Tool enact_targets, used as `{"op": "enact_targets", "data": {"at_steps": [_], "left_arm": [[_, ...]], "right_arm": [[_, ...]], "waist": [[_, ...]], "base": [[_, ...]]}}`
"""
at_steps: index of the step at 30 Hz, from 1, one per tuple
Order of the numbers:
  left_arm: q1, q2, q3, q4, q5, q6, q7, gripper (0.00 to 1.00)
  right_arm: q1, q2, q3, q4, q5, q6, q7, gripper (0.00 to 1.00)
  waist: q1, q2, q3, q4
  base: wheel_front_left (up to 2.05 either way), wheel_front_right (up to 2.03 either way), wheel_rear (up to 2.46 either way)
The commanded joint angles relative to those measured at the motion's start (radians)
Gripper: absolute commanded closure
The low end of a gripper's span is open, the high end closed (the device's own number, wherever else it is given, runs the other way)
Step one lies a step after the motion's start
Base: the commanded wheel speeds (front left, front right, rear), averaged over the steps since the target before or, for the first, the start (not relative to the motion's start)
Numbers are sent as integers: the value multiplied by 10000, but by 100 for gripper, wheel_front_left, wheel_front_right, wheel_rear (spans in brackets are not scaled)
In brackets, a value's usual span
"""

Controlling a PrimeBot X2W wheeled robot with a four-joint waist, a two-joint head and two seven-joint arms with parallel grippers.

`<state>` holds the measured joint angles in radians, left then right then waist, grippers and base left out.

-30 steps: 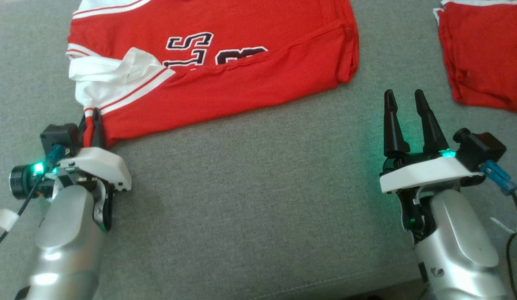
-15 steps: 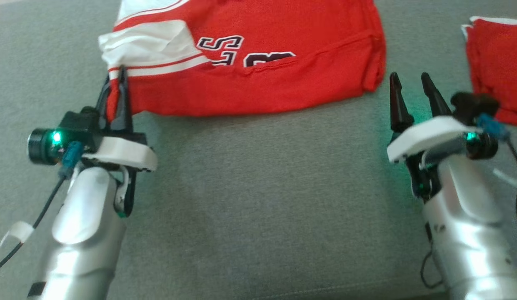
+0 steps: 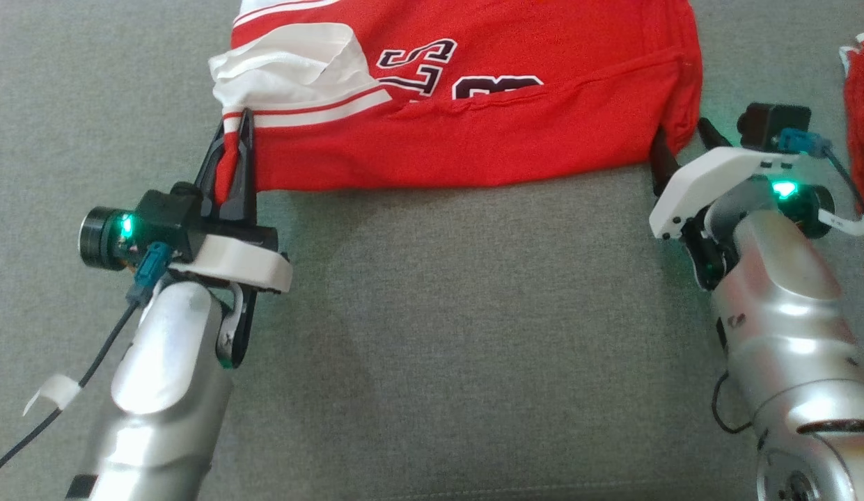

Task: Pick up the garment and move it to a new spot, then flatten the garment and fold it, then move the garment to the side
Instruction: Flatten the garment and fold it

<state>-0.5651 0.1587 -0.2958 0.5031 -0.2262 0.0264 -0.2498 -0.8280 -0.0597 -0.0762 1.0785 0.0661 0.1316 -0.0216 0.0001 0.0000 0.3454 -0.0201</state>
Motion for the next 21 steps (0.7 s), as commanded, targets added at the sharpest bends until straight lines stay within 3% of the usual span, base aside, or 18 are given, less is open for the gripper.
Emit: {"op": "enact_targets", "data": {"at_steps": [1,2,3,14,21], "left_arm": [[-154,211,216,-296,64,1,-113,100],[-146,216,218,-261,54,9,-114,100],[-127,230,229,-222,41,20,-114,100],[717,798,468,353,-74,194,-117,100],[1589,1161,331,536,-138,5,165,100]], "right_arm": [[-102,95,213,117,14,-9,59,27],[-153,95,287,269,56,-9,9,89],[-182,95,375,391,59,-9,-83,100],[288,95,-352,684,-1811,-9,-934,100],[743,95,-170,801,-1899,-9,-631,100]], "waist": [[-1,0,-32,32],[-1,0,-66,35],[-1,0,-113,21],[-1,0,-1375,-486],[-1,0,-2310,-682]], "base": [[0,0,0],[0,0,0],[0,0,0],[0,0,0],[0,0,0]]}}
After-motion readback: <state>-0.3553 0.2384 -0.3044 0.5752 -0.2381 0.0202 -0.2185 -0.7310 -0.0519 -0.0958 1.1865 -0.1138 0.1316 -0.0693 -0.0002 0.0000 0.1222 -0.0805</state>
